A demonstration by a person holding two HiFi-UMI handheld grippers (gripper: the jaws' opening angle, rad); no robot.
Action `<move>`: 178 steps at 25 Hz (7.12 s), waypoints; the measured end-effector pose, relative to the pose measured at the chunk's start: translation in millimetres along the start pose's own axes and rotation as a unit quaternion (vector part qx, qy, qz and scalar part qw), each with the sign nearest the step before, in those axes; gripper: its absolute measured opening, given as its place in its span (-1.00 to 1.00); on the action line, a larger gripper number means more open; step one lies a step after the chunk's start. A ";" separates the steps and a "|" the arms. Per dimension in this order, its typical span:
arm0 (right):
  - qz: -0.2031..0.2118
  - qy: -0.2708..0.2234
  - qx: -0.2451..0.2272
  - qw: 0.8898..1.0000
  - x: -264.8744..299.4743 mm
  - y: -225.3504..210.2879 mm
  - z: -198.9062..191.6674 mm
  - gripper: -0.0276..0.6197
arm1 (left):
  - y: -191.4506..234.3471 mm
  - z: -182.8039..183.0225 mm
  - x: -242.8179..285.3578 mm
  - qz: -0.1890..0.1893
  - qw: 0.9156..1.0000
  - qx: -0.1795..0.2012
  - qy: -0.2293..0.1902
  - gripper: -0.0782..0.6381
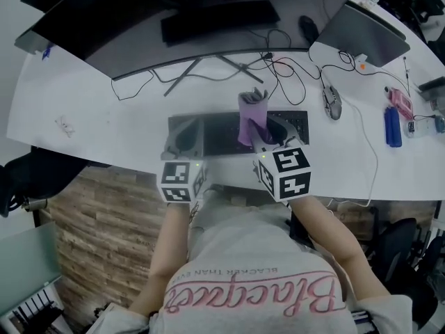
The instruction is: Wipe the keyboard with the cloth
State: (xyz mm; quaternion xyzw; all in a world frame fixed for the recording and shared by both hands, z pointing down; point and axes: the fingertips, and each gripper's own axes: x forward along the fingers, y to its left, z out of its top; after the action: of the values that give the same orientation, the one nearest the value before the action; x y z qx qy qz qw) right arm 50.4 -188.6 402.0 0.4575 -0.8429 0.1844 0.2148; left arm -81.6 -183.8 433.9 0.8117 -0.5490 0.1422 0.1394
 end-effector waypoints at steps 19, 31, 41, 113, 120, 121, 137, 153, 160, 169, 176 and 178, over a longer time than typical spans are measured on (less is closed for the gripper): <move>0.131 0.048 -0.038 0.989 81.5 157.8 -7.6 -0.65 | 109.3 -17.1 -49.4 0.056 0.998 -0.030 -0.009 -0.77; 0.185 0.136 0.050 0.972 121.6 218.6 -63.1 -0.65 | 147.1 -52.9 -66.7 0.070 0.996 -0.059 0.012 -0.77; 0.165 0.181 0.044 0.969 135.0 230.4 -95.2 -0.65 | 159.9 -68.9 -76.0 0.071 0.995 -0.067 0.024 -0.77; 0.124 0.202 0.080 0.968 70.3 76.3 -124.2 -0.65 | 0.0 -53.9 13.9 -0.018 0.998 -0.011 0.064 -0.77; 0.113 0.202 0.089 0.969 58.4 50.6 -128.4 -0.65 | -25.0 -50.0 28.0 -0.036 0.997 -0.001 0.066 -0.77; 0.110 0.202 0.090 0.969 56.2 46.4 -129.2 -0.65 | -28.6 -49.5 29.9 -0.039 0.997 0.000 0.065 -0.77; 0.086 0.199 0.112 0.970 28.6 -12.1 -139.8 -0.65 | -80.0 -39.8 59.4 -0.074 0.995 0.019 0.072 -0.77; 0.057 0.196 0.120 0.971 -4.5 -77.9 -152.8 -0.65 | -133.2 -33.1 83.0 -0.095 0.993 0.030 0.069 -0.77; 0.044 0.195 0.117 0.973 -19.5 -104.4 -158.0 -0.65 | -152.3 -32.8 89.8 -0.099 0.992 0.033 0.067 -0.77; 0.010 0.193 0.117 0.974 -39.4 -143.2 -165.1 -0.65 | -178.7 -25.8 94.6 -0.114 0.991 0.039 0.062 -0.77; -0.023 0.188 0.126 0.974 -51.8 -167.2 -171.4 -0.65 | -188.8 -20.2 98.1 -0.131 0.989 0.044 0.057 -0.77; -0.038 0.187 0.124 0.974 -56.0 -175.0 -172.5 -0.65 | -190.8 -15.7 98.7 -0.136 0.988 0.045 0.053 -0.77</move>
State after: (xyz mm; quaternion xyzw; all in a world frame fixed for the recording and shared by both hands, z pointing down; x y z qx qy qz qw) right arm 260.0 -152.2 537.1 0.4701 -0.7400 0.3618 0.3172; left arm 130.0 -193.5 472.9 0.8754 -0.4187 0.1897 0.1499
